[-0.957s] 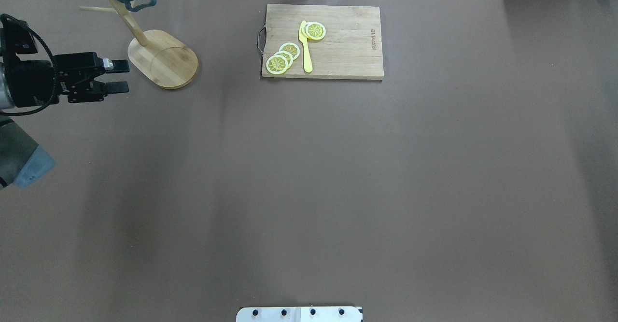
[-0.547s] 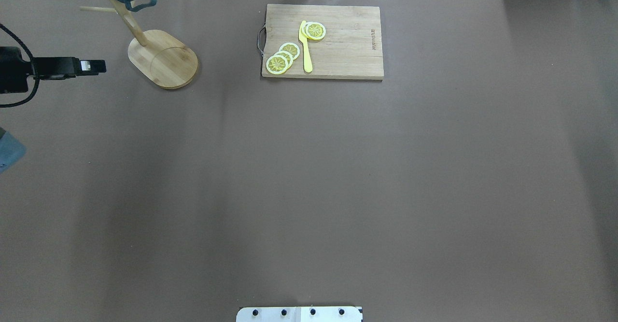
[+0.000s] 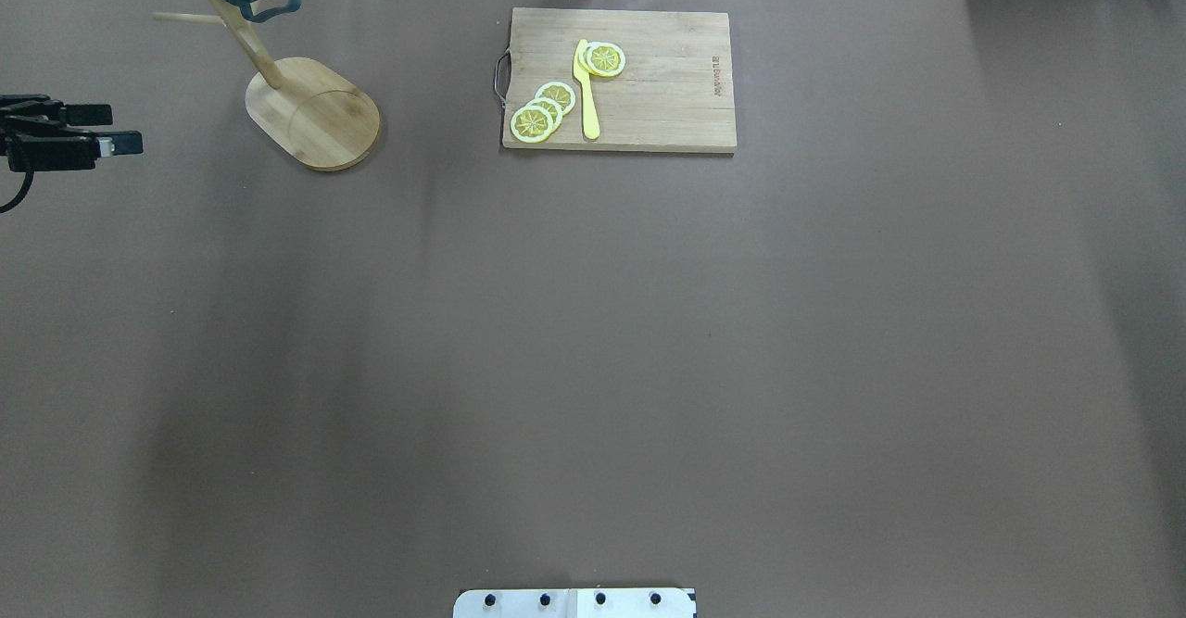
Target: Hang cup on storage rack
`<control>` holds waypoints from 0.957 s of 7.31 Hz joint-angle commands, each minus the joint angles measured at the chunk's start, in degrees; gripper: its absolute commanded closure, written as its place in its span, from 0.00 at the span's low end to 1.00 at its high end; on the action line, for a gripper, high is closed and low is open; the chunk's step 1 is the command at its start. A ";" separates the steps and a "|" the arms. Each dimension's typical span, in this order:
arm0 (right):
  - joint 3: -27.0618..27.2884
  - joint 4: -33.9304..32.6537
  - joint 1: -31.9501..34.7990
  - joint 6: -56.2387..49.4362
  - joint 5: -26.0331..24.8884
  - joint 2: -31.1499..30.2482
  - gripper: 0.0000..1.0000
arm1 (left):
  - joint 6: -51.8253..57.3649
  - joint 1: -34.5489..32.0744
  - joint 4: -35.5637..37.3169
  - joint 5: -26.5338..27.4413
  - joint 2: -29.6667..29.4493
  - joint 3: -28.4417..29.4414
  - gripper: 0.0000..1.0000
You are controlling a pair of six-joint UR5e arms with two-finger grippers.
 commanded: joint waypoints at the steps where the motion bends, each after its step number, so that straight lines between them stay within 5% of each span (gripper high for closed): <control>1: -0.06 0.00 0.00 -0.03 0.00 0.00 0.00 | 13.01 -4.81 13.79 -2.36 1.90 -4.97 0.01; 3: -0.23 0.00 0.00 -0.03 0.09 -0.09 0.00 | 25.23 -9.48 31.01 -5.01 4.43 -11.47 0.01; 7: -0.32 0.00 0.00 -0.03 0.09 -0.26 0.00 | 33.46 -11.26 54.94 -4.93 6.92 -13.09 0.01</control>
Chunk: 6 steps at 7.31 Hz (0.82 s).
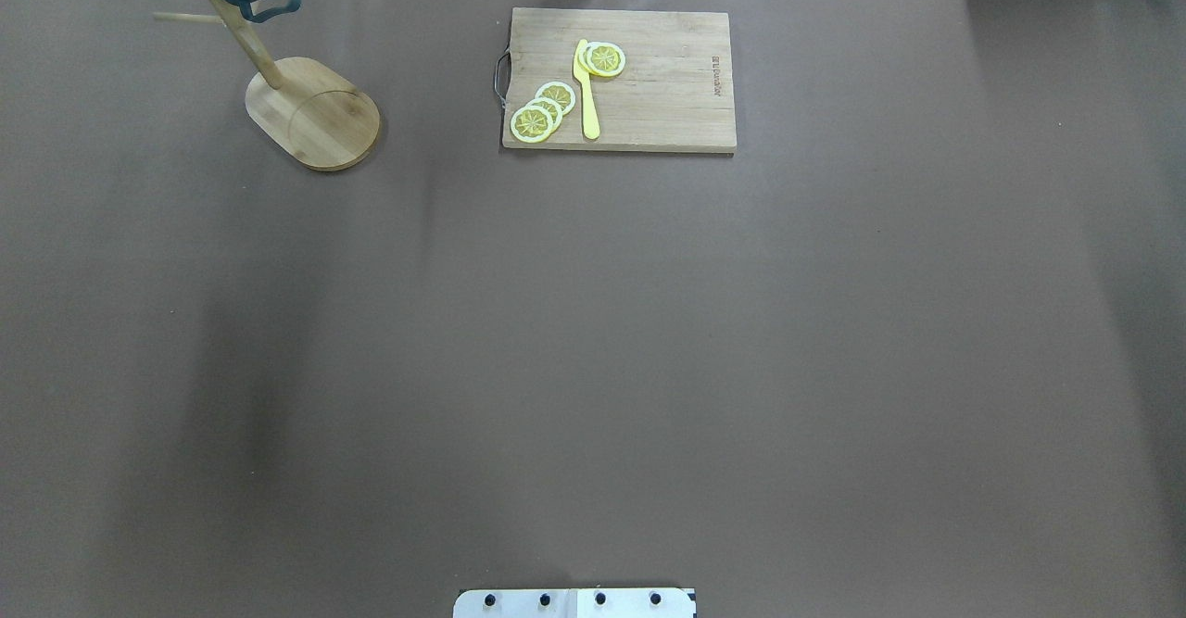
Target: Hang cup on storage rack
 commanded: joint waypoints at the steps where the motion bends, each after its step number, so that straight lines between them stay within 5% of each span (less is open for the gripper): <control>1: -0.03 0.00 0.00 0.07 -0.02 -0.03 0.00 | 0.98 -0.34 10.97 0.24 0.50 -0.11 0.01; 3: -0.11 0.00 0.00 0.07 -0.02 -0.03 0.00 | 0.81 -2.79 21.32 0.68 3.21 0.32 0.01; 6: -0.99 0.00 0.00 -0.81 0.07 -0.12 0.00 | 11.24 -5.79 26.72 2.18 6.03 -1.52 0.01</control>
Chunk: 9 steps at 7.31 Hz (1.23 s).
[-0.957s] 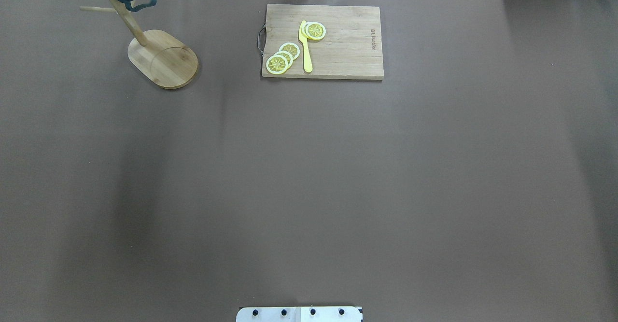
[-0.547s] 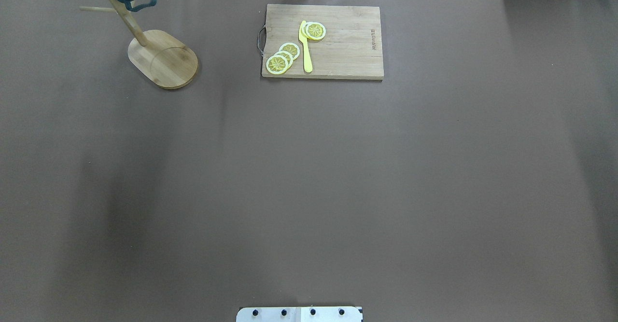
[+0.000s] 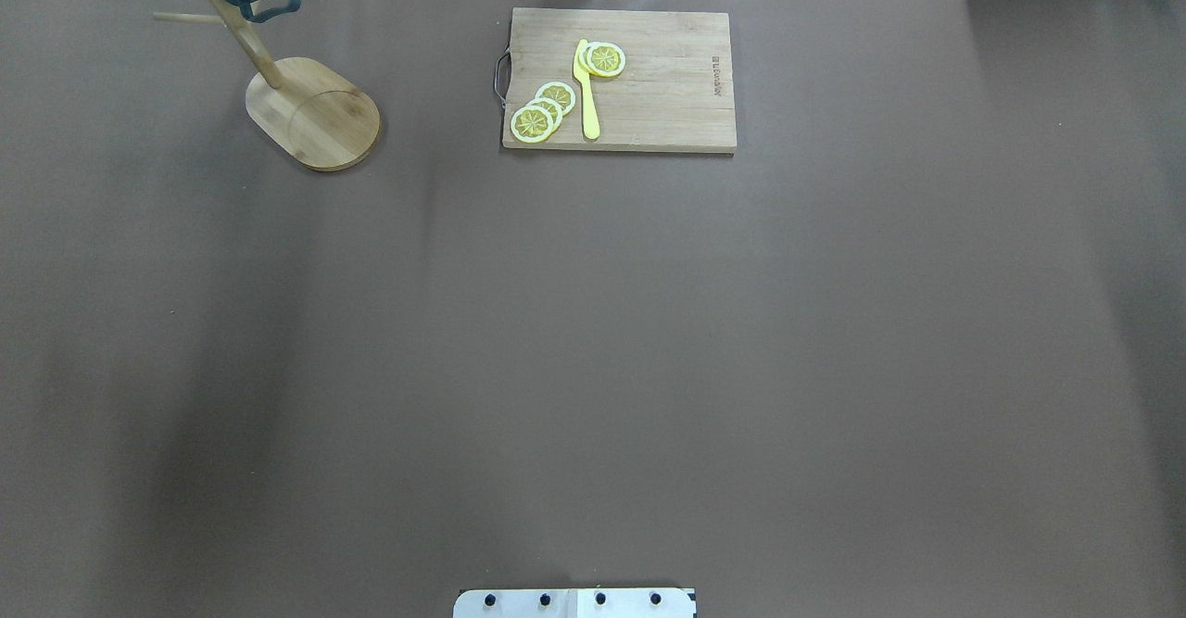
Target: Hang cup on storage rack
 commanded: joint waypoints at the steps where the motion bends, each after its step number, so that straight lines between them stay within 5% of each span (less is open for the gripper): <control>1: -0.73 -0.35 0.00 -0.45 -0.40 -0.15 0.00 | 5.07 -0.80 7.30 -0.06 1.41 -0.56 0.01; 5: -1.35 -1.75 -5.24 0.42 0.21 0.28 0.00 | 4.72 -2.90 11.65 -3.75 4.57 -3.62 0.01; 9: 8.82 -15.36 -5.62 0.61 0.73 0.11 0.00 | 4.99 -3.70 23.07 -3.92 6.24 -9.59 0.01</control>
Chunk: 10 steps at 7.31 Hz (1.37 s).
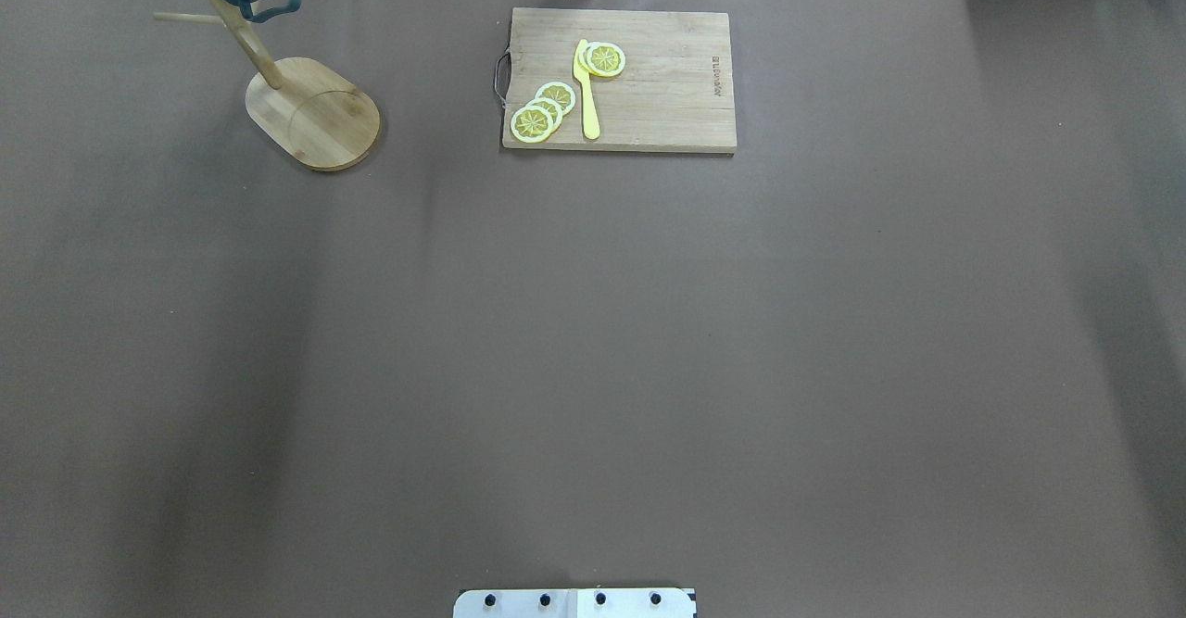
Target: Hang cup on storage rack
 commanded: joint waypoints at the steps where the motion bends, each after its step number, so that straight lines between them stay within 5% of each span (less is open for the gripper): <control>1: 5.77 -5.90 -0.75 2.53 0.16 -0.29 0.00 | 0.04 -0.74 2.90 -0.23 1.69 -3.55 0.01; 10: 6.58 -5.22 -2.69 7.65 -0.37 -0.56 0.00 | 0.13 -1.10 2.28 -1.99 1.70 -7.86 0.01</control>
